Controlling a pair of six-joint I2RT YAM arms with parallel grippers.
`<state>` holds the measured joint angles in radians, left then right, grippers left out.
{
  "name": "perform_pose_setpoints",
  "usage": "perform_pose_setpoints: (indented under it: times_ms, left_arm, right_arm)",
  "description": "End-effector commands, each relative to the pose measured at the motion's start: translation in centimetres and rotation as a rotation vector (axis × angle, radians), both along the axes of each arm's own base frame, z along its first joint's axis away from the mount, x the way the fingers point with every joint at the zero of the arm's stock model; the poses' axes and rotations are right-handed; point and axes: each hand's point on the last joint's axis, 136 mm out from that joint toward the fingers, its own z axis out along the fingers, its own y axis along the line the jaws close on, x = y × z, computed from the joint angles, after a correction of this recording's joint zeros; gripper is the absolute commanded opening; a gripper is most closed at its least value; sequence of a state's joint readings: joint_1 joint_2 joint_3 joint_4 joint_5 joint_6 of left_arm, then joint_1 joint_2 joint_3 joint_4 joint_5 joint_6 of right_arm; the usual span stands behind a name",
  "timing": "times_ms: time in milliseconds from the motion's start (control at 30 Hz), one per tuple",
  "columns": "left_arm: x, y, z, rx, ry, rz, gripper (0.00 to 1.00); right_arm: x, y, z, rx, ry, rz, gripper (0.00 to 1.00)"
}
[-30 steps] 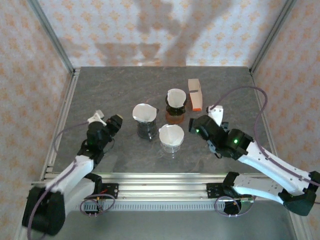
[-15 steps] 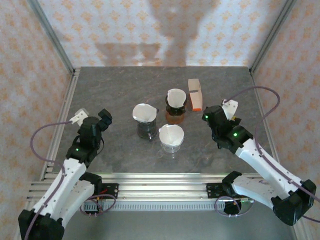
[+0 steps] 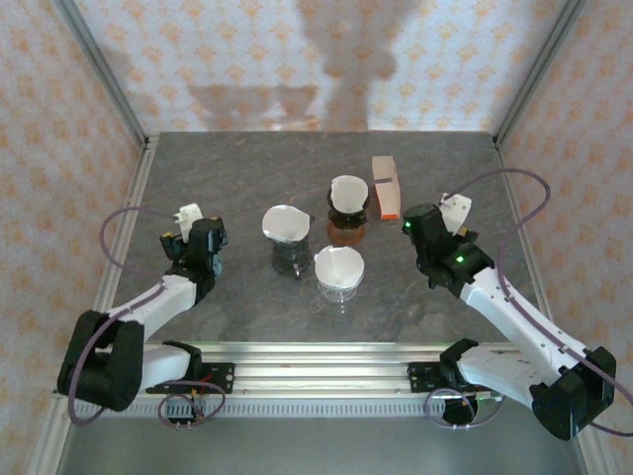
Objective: Place the coffee filter in the dripper
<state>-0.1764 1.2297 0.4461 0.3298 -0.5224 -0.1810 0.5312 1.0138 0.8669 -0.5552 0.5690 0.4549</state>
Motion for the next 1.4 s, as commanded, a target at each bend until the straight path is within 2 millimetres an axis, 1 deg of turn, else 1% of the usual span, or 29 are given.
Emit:
perform_pose_setpoints:
  times_ms: [0, 33, 67, 167, 267, 300, 333, 367, 400, 467, 533, 633, 733, 800, 867, 1000, 1033, 1133, 1267, 1300, 1367]
  left_arm:
    - [1.1, 0.8, 1.1, 0.078, -0.09, -0.01, 1.0]
    - [1.4, 0.6, 0.8, 0.079, -0.104, -0.025, 1.0]
    - [1.7, 0.5, 0.9, 0.088, -0.124, -0.033, 1.0]
    - [2.4, -0.2, 0.4, 0.088, -0.127, -0.091, 1.0]
    - [2.7, -0.4, -0.2, 0.073, -0.219, -0.132, 1.0]
    - [3.0, -1.1, -1.2, 0.06, -0.172, -0.182, 1.0]
    - [3.4, -1.3, -1.5, 0.055, -0.166, -0.19, 1.0]
    - [3.6, -0.8, -1.4, 0.065, -0.199, -0.169, 1.0]
    - [3.6, -0.8, -1.6, 0.06, -0.191, -0.174, 1.0]
    - [3.8, -0.6, -2.4, 0.022, -0.11, -0.169, 1.0]
    - [4.4, -0.2, -2.2, 0.029, -0.124, -0.161, 1.0]
    - [4.4, -0.3, -2.3, 0.022, -0.107, -0.161, 1.0]
    - [4.3, -0.3, -2.4, 0.025, -0.109, -0.162, 1.0]
    - [4.4, -0.3, -2.4, 0.025, -0.115, -0.162, 1.0]
    - [4.4, -0.3, -2.4, 0.025, -0.111, -0.163, 1.0]
    - [4.4, -0.3, -2.4, 0.025, -0.112, -0.164, 1.0]
    - [4.4, -0.3, -2.4, 0.027, -0.112, -0.165, 1.0]
    - [4.4, -0.3, -2.4, 0.027, -0.112, -0.163, 1.0]
    - [4.4, -0.3, -2.4, 0.027, -0.112, -0.165, 1.0]
    - [4.4, -0.3, -2.4, 0.027, -0.112, -0.164, 1.0]
    - [4.4, -0.3, -2.3, 0.028, -0.112, -0.164, 1.0]
  right_arm:
    - [0.0, -0.8, -0.3, -0.028, -0.004, -0.041, 1.0]
    - [0.0, -0.9, -0.3, -0.032, -0.003, -0.043, 1.0]
    - [0.0, -0.9, -0.4, -0.037, -0.001, -0.044, 1.0]
    - [0.1, -1.3, -0.4, -0.052, -0.006, -0.06, 1.0]
    - [0.3, -1.8, -0.5, -0.065, -0.021, -0.082, 1.0]
    - [0.4, -2.0, -0.5, -0.074, -0.032, -0.094, 1.0]
    - [0.4, -2.2, -0.5, -0.082, -0.039, -0.105, 1.0]
    - [0.5, -2.5, -0.5, -0.089, -0.047, -0.12, 1.0]
    - [0.5, -2.8, -0.4, -0.096, -0.056, -0.138, 1.0]
    - [0.8, -3.6, -0.3, -0.097, -0.078, -0.177, 1.0]
    - [1.7, -3.4, -0.8, -0.089, -0.07, -0.138, 1.0]
    - [3.1, -3.9, -1.5, -0.093, -0.082, -0.122, 1.0]
    - [4.7, -4.1, -1.6, -0.121, -0.138, -0.07, 1.0]
    - [5.3, -4.8, -1.9, -0.127, -0.16, -0.07, 1.0]
    - [5.6, -6.0, -2.8, -0.121, -0.154, -0.079, 1.0]
    - [6.3, -7.2, -4.6, -0.185, -0.125, -0.055, 1.0]
    - [6.6, -7.3, -5.5, -0.2, -0.104, -0.05, 1.0]
    - [7.5, -7.0, -7.3, -0.185, -0.119, -0.005, 1.0]
    - [8.2, -7.4, -9.8, -0.15, -0.126, 0.001, 1.0]
    - [8.5, -7.5, -10.0, -0.158, -0.132, 0.0, 1.0]
    - [9.2, -7.1, -10.2, -0.15, -0.135, 0.046, 1.0]
